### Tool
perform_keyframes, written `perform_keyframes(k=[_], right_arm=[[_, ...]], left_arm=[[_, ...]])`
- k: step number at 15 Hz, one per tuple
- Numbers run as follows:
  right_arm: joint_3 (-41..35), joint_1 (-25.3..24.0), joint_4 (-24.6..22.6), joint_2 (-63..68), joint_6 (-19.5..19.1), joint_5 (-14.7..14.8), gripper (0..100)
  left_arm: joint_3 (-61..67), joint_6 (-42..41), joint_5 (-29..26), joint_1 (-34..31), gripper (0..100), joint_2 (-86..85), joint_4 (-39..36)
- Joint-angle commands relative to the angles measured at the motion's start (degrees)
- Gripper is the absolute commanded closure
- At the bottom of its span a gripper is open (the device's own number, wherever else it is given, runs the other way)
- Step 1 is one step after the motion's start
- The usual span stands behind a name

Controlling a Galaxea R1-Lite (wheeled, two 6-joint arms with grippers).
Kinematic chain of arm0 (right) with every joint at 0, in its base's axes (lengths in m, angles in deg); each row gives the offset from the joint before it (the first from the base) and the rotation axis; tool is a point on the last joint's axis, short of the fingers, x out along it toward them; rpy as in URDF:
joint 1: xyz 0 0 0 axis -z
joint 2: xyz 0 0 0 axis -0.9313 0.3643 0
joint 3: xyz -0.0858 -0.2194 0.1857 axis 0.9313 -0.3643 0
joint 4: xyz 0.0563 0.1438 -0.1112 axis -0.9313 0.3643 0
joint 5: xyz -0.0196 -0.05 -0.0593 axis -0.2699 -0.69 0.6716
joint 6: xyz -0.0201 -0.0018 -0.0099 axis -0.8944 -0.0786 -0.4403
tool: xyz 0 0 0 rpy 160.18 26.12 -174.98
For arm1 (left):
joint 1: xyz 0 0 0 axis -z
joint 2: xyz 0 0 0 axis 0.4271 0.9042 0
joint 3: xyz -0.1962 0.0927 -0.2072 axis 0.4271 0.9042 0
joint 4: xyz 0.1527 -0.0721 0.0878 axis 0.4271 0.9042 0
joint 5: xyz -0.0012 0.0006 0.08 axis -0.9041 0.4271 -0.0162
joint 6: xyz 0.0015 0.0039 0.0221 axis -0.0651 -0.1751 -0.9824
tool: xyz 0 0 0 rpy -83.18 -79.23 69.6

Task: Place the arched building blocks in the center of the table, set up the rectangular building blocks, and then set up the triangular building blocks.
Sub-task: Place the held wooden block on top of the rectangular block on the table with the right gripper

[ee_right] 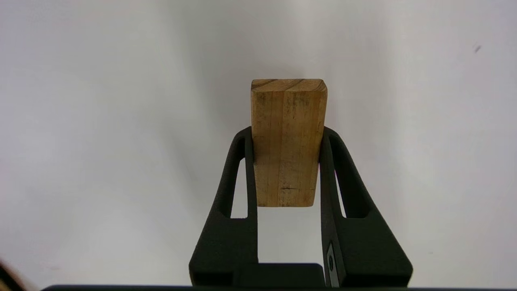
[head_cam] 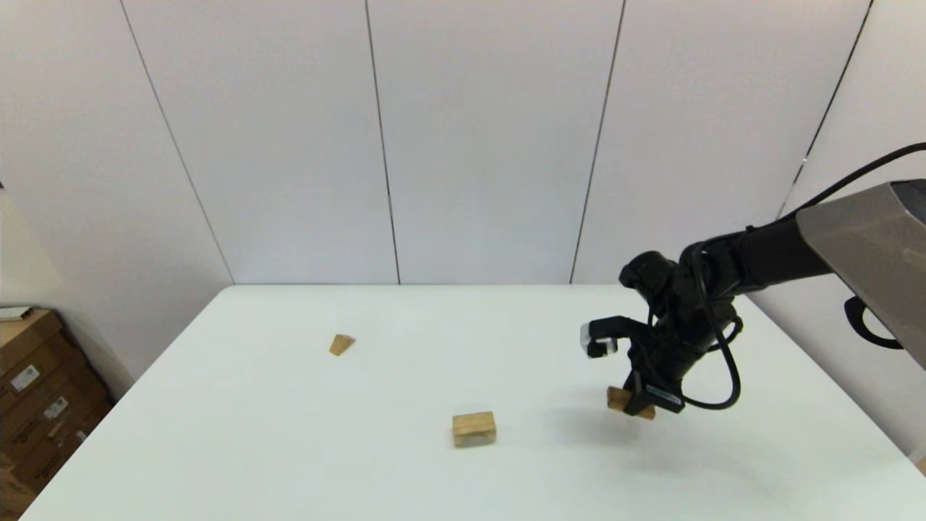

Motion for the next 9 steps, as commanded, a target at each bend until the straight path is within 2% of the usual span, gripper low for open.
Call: perform_keyframes(k=[1, 4, 9], right_arm=[[4.0, -5.8, 4.8, -3.7, 4.9, -0.2, 100], [8.2, -10.8, 9.8, -4.2, 8.0, -0.2, 100], [16.0, -17.4, 16.3, -1.2, 7.8, 0.0, 100]], left_arm=[[0.0, 0.0, 0.0, -0.1, 0, 0.1, 0.0], [0.0, 0.0, 0.0, 0.0, 0, 0.1, 0.0], [0.0, 0.0, 0.0, 0.0, 0, 0.1, 0.0]])
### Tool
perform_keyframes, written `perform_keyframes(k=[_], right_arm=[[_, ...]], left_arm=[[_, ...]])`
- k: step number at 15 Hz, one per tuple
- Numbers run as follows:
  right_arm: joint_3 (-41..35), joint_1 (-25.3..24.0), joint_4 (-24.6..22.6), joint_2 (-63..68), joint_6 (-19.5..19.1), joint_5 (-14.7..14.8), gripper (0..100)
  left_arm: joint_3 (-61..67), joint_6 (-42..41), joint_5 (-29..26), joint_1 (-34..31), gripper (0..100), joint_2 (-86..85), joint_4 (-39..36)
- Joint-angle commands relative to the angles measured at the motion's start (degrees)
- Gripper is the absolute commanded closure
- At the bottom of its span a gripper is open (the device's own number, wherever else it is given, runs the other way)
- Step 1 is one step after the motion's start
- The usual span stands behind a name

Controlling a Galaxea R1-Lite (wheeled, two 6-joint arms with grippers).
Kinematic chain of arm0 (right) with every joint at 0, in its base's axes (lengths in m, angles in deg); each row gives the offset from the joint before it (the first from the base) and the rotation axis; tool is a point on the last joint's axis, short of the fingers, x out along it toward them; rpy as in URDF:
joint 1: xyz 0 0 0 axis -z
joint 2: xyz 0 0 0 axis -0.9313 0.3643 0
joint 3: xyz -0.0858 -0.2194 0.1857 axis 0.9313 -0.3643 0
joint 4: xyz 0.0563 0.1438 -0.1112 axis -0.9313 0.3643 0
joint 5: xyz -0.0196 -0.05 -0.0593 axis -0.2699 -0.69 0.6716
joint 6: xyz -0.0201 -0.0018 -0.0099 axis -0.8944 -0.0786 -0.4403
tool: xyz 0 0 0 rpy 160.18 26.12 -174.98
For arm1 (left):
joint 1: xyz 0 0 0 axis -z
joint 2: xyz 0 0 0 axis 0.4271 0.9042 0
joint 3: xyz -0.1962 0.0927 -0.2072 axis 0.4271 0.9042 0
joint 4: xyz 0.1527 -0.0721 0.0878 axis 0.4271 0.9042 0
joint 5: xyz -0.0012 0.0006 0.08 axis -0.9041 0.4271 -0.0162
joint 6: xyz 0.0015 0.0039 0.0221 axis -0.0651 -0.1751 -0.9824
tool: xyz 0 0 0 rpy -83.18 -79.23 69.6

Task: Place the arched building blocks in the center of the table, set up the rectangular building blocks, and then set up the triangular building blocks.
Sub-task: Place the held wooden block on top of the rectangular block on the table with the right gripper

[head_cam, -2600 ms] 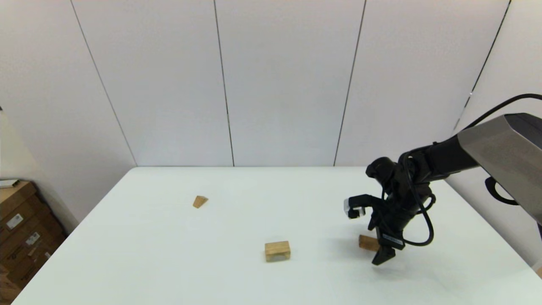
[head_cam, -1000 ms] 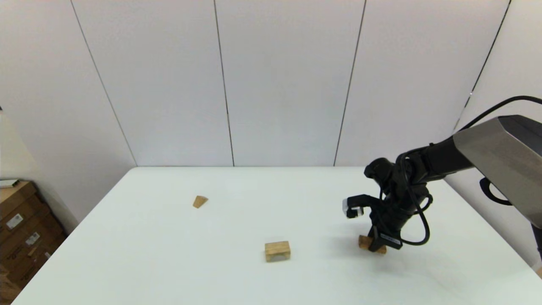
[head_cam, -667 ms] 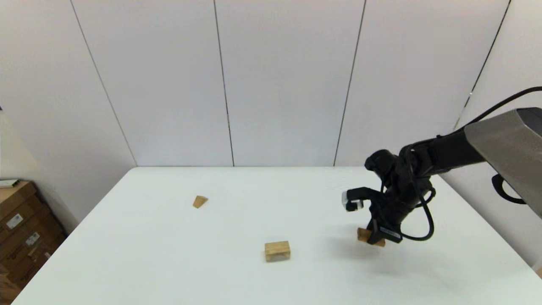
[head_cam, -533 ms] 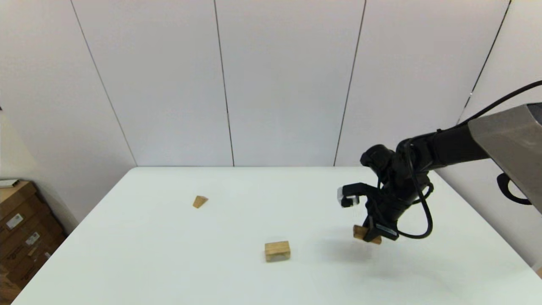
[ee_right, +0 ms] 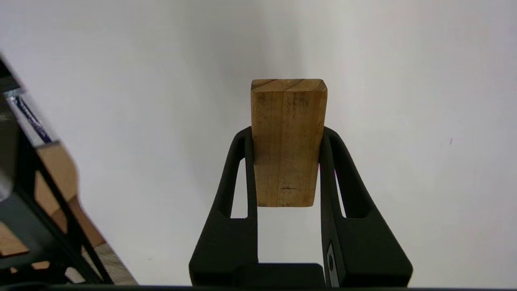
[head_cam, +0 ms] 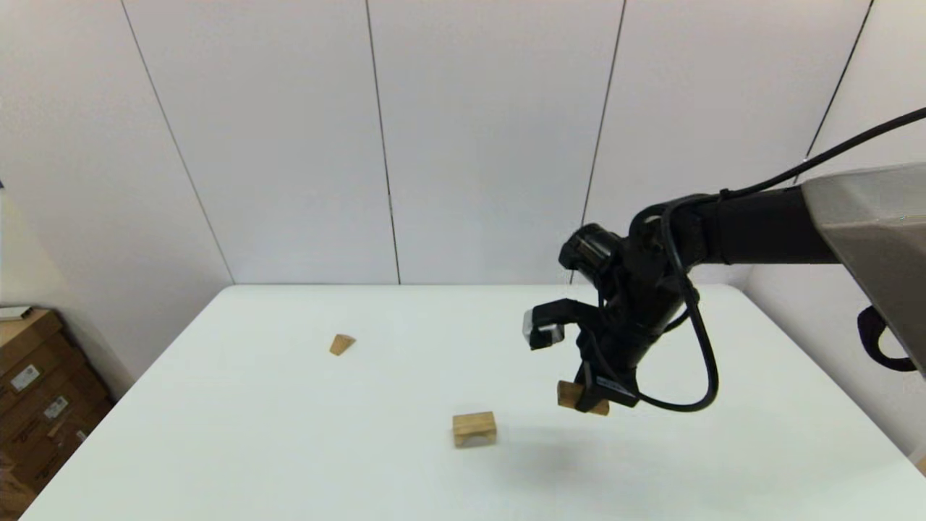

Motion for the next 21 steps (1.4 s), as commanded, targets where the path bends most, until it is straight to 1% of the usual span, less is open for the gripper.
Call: perform_keyframes(k=[1, 3, 4, 6, 13, 14, 16, 17, 18, 21], right_arm=[[7.6, -4.7, 4.9, 3.7, -0.5, 0.0, 100], [13.9, -6.4, 9.3, 6.2, -0.6, -0.2, 100], [15.5, -7.3, 9.6, 7.4, -1.0, -0.2, 100], [15.5, -8.0, 8.2, 9.0, -1.6, 0.0, 100], [15.4, -10.4, 8.4, 10.2, -2.3, -1.2, 100], [15.4, -11.1, 8.3, 10.3, -2.4, -1.9, 100], [15.5, -12.5, 8.0, 10.3, -3.8, -3.8, 100], [15.5, -13.0, 7.9, 10.3, -4.3, -4.0, 100], [15.5, -13.3, 7.6, 10.6, -4.4, -4.0, 100], [15.4, -13.9, 4.3, 11.2, -4.4, -4.0, 100]], left_arm=[[0.0, 0.0, 0.0, 0.0, 0, 0.0, 0.0], [0.0, 0.0, 0.0, 0.0, 0, 0.0, 0.0], [0.0, 0.0, 0.0, 0.0, 0, 0.0, 0.0], [0.1, 0.0, 0.0, -0.1, 0, 0.0, 0.0], [0.0, 0.0, 0.0, 0.0, 0, 0.0, 0.0], [0.0, 0.0, 0.0, -0.1, 0, 0.0, 0.0], [0.0, 0.0, 0.0, 0.0, 0, 0.0, 0.0], [0.0, 0.0, 0.0, 0.0, 0, 0.0, 0.0], [0.0, 0.0, 0.0, 0.0, 0, 0.0, 0.0], [0.0, 0.0, 0.0, 0.0, 0, 0.0, 0.0]])
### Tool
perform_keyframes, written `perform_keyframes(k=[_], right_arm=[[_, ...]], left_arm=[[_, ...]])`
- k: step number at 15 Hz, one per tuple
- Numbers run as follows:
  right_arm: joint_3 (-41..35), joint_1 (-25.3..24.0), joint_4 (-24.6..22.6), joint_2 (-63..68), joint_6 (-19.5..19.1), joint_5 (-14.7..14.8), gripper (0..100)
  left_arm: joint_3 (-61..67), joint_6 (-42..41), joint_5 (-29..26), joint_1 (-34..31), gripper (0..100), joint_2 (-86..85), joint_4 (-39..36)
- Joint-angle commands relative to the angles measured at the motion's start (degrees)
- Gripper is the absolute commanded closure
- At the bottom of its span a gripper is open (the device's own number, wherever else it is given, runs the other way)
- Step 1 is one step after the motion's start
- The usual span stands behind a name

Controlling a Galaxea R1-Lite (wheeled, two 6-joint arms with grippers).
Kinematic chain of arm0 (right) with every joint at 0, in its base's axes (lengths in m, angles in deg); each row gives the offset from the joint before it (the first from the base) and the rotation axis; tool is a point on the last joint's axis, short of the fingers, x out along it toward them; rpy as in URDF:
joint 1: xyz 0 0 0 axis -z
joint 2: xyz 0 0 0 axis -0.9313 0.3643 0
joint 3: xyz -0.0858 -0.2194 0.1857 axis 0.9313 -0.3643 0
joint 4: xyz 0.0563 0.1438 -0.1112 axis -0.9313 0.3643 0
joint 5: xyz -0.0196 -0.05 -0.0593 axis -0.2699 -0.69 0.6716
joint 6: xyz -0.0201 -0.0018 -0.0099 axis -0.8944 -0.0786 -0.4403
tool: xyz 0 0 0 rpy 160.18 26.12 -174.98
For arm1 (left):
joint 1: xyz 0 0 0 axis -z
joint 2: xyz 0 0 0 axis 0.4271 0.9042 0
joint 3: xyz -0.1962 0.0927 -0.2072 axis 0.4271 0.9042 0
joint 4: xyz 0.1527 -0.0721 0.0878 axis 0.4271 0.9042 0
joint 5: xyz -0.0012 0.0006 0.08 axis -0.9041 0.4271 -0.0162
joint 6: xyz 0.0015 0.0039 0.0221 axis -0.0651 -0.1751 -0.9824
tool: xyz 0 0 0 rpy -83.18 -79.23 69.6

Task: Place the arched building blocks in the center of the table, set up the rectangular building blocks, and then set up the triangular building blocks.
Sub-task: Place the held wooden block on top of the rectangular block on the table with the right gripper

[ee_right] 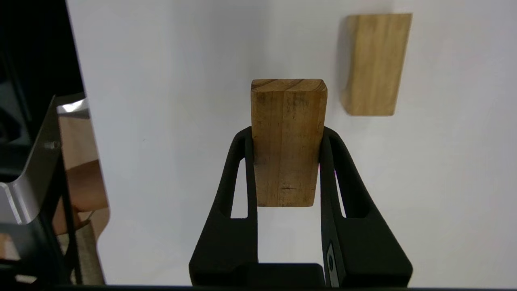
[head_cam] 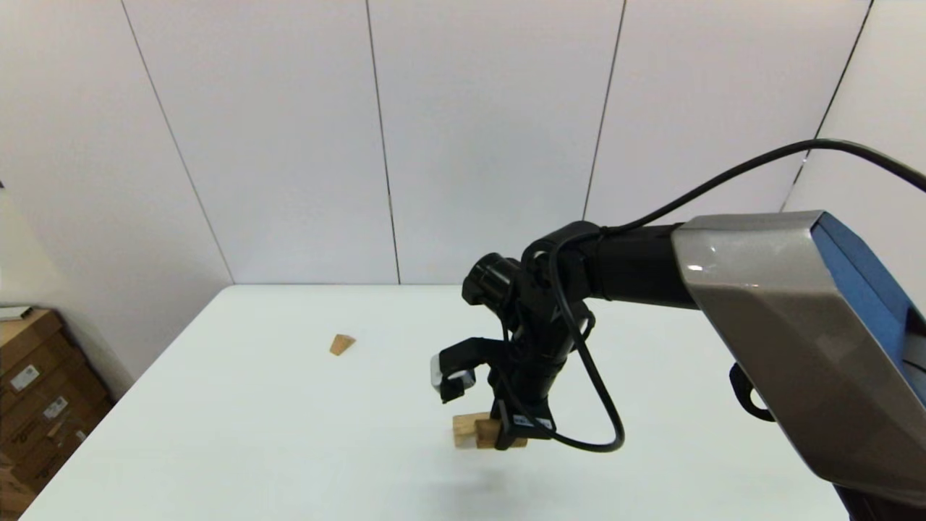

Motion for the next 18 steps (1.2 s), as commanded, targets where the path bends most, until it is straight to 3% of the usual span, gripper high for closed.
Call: perform_keyframes(k=[1, 10, 18], right_arm=[[0.0, -1.0, -2.8, 0.8, -0.9, -0.1, 100], [0.0, -1.6, -11.7, 3.7, -3.4, 0.6, 100], [0.0, -1.6, -13.1, 4.7, -5.5, 0.7, 100]], left_arm=[[0.0, 0.0, 0.0, -0.1, 0, 0.1, 0.0], [0.0, 0.0, 0.0, -0.1, 0, 0.1, 0.0], [0.0, 0.0, 0.0, -0.1, 0, 0.1, 0.0]])
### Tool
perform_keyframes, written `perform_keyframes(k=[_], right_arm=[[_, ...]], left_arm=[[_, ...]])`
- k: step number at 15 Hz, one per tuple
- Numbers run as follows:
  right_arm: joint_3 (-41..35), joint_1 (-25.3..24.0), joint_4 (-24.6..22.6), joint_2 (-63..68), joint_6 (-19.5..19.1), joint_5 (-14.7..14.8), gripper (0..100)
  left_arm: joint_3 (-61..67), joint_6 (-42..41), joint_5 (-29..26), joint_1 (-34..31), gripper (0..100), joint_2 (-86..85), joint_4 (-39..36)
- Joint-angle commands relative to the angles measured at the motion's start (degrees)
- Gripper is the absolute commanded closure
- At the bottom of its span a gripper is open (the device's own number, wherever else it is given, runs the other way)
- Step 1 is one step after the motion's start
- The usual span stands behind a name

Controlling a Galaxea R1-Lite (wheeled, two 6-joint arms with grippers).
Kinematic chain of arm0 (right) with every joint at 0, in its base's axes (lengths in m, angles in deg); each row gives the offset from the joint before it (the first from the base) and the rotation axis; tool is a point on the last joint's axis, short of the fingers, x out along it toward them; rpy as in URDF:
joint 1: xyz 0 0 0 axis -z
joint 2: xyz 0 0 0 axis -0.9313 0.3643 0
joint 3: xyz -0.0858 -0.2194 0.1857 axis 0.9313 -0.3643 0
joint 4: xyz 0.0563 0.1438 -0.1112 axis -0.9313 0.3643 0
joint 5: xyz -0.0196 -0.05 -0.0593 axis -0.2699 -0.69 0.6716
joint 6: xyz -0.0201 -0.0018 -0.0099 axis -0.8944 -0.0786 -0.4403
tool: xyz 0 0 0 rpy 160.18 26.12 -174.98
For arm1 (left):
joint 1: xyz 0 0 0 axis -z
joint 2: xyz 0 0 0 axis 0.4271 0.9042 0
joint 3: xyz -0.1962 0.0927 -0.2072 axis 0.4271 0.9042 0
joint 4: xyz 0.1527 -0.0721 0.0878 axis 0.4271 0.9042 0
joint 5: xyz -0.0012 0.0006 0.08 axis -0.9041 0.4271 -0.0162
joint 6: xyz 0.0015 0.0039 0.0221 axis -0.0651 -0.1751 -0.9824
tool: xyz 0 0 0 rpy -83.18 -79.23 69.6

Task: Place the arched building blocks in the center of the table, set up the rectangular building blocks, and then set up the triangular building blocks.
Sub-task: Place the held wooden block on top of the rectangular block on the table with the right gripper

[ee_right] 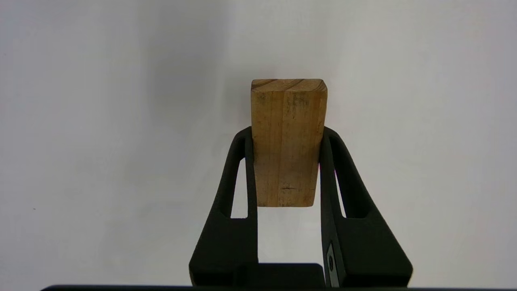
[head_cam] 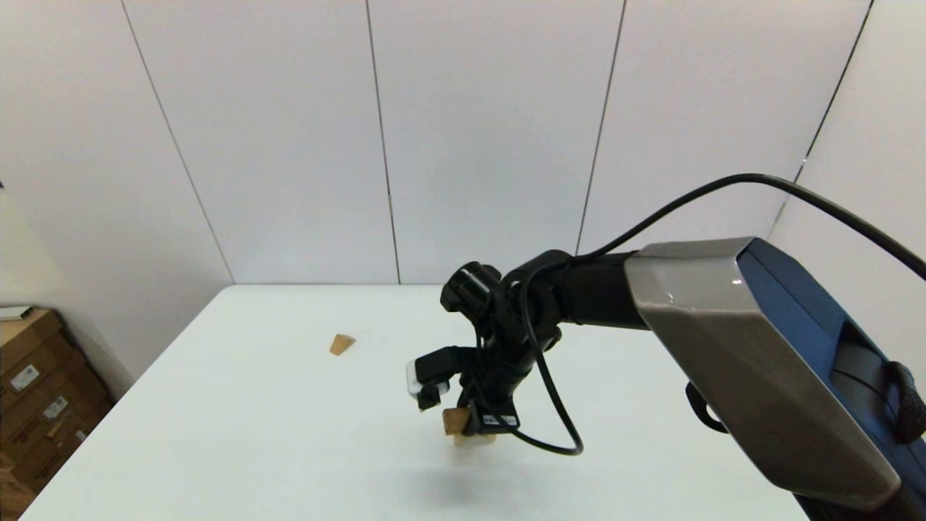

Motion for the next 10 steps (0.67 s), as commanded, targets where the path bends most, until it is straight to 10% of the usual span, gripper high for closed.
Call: perform_keyframes(k=[1, 10], right_arm=[[-0.1, 0.1, 0.5, 0.2, -0.3, -0.2, 100], [-0.1, 0.8, 0.7, 1.0, 0.2, 0.0, 100]], left_arm=[[0.0, 0.0, 0.0, -0.1, 0, 0.1, 0.0], [0.0, 0.0, 0.0, 0.0, 0, 0.1, 0.0]])
